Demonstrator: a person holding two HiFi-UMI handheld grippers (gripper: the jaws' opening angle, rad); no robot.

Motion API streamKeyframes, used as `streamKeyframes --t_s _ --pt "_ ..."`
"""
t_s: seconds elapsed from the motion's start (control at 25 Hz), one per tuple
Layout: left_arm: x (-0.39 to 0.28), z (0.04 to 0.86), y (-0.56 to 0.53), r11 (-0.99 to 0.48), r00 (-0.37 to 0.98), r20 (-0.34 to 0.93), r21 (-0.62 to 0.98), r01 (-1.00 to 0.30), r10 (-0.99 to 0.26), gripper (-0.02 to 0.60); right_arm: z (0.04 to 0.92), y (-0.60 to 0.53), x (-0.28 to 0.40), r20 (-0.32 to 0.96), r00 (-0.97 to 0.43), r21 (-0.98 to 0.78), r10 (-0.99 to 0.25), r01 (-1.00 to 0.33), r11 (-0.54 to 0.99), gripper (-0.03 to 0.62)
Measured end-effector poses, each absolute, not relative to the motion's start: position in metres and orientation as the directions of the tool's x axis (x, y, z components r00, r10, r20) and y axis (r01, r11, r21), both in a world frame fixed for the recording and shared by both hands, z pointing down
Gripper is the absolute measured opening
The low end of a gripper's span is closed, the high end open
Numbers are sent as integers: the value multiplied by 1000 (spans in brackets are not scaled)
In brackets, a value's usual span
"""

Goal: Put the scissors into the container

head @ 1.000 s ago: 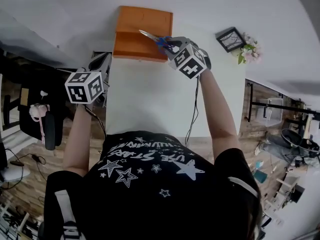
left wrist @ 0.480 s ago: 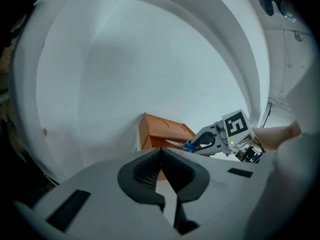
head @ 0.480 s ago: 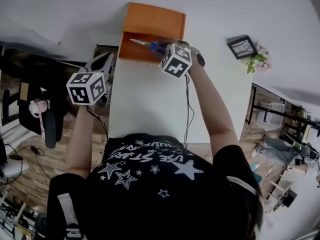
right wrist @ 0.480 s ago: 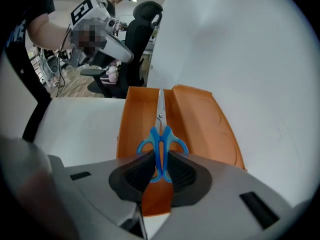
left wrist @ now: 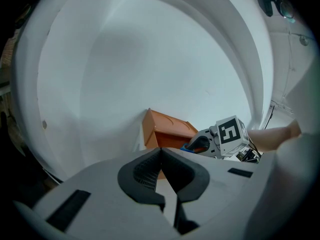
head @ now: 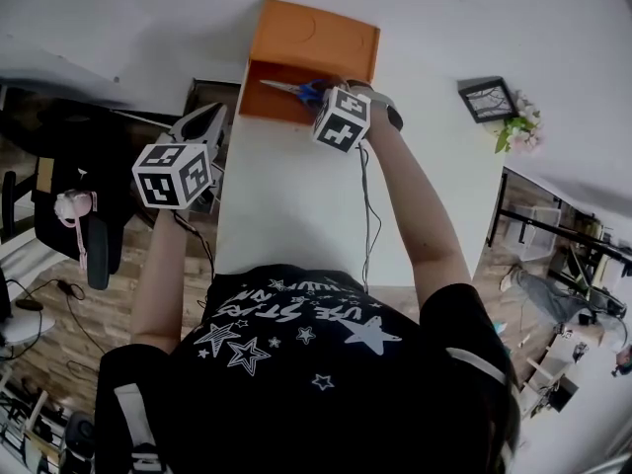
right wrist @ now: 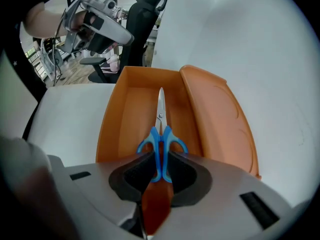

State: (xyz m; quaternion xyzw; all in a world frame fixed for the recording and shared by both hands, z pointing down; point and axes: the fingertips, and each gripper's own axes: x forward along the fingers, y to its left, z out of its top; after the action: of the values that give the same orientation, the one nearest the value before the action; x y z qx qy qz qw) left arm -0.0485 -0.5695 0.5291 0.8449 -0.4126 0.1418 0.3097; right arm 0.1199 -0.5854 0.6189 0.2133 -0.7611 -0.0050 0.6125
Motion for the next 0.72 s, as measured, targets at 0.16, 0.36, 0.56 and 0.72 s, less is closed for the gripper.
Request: streamKeyframes --t_s 0.16,0.36,0.56,0.72 --pt "-50 533 -572 -459 616 498 411 -787 -611 18 621 -585 118 942 -138 259 -307 -286 923 98" --pt "-51 538 -573 -457 617 502 416 -786 -606 18 622 -585 117 945 -141 244 -294 -292 925 98" --pt "-45 538 -571 -470 627 503 416 -779 -595 18 622 -586 120 943 -146 249 -298 -286 925 98" --pt "-44 535 -569 -476 634 498 419 -773 -592 18 621 -587 118 936 -168 250 -308 -296 922 100"
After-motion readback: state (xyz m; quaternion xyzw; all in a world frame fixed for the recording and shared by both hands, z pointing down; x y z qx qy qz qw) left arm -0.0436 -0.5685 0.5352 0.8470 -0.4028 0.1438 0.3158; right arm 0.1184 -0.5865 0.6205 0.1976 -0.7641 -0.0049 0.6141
